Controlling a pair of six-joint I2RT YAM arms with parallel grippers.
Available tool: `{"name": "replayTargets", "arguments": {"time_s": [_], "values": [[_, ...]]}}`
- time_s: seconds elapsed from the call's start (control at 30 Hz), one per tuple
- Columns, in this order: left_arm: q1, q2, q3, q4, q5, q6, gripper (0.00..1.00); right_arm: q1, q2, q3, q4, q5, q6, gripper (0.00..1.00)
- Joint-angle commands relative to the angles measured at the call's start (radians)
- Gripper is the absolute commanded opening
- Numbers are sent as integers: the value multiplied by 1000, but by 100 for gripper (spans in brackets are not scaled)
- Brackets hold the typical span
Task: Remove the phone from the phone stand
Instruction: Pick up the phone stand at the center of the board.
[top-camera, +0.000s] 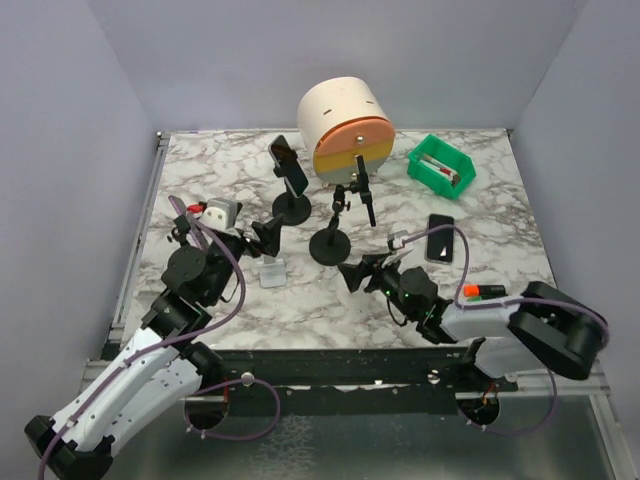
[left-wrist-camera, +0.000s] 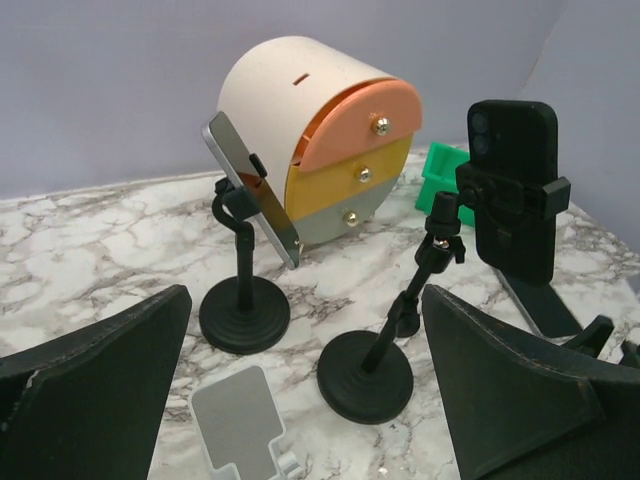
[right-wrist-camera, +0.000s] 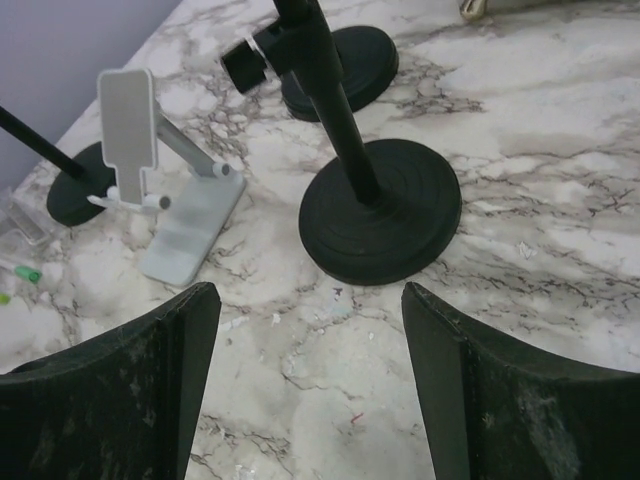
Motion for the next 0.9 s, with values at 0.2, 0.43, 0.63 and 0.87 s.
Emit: {"name": "replayTargets", "arguments": {"time_s": [0.2, 0.43, 0.63, 0.87], "values": [[-30, -66, -35, 111, 19, 51, 99, -7, 47, -52, 309, -144, -80, 75], [-30, 187, 159, 77, 394, 65, 84, -7, -383, -30, -237, -205, -159, 75], [-13, 396, 265, 65, 606, 96, 90, -7, -663, -92, -507, -218, -71, 74], [27, 593, 371, 24, 711, 176, 92, -7, -895, -119, -668, -219, -34, 75]]}}
